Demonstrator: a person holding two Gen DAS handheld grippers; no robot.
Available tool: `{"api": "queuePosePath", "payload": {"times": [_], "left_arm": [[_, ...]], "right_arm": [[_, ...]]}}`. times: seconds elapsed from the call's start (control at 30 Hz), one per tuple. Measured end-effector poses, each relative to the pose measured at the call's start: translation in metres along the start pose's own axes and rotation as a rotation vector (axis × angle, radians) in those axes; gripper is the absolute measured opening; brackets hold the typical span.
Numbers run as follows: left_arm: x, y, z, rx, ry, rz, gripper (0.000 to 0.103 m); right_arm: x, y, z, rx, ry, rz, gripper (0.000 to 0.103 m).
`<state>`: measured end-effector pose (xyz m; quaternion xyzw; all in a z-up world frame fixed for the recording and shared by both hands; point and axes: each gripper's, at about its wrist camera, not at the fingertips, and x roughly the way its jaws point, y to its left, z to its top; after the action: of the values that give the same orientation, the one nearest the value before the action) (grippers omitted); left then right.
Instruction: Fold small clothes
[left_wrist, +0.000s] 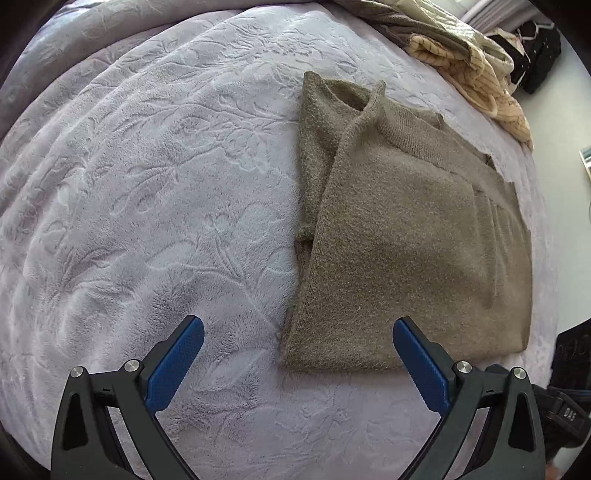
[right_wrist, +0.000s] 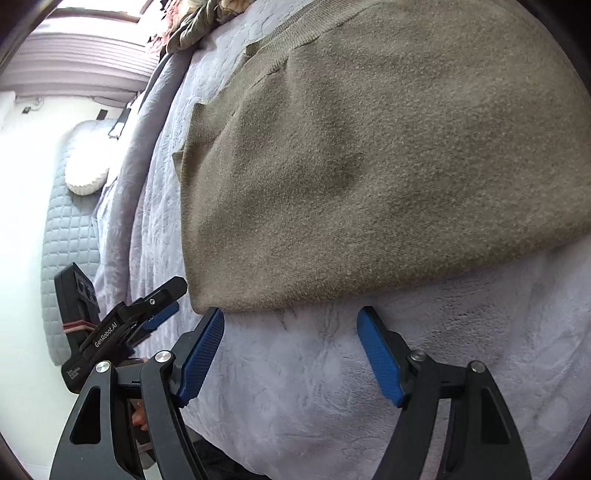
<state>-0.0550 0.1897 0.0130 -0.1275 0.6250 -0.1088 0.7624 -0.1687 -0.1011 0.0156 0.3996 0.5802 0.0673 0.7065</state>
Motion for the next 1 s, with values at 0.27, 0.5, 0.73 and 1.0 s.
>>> {"api": "queuePosePath", "payload": {"times": [0.27, 0.5, 0.73, 1.0], "left_arm": [[-0.003, 0.021, 0.020, -0.042, 0.008, -0.015, 0.102], [0.016, 0.036, 0.034, -0.121, 0.042, -0.107, 0.102], [0.011, 0.057, 0.040, -0.210, 0.060, -0.379, 0.102], [0.027, 0.023, 0.081, -0.168, 0.108, -0.626, 0.102]], "right_arm": [[0.035, -0.005, -0.006, 0.174, -0.036, 0.266, 0.078], [0.066, 0.009, 0.005, 0.262, -0.079, 0.371, 0.078], [0.070, -0.011, 0.019, 0.469, -0.077, 0.591, 0.013], [0.032, 0.013, 0.040, 0.347, -0.091, 0.681, 0.011]]}}
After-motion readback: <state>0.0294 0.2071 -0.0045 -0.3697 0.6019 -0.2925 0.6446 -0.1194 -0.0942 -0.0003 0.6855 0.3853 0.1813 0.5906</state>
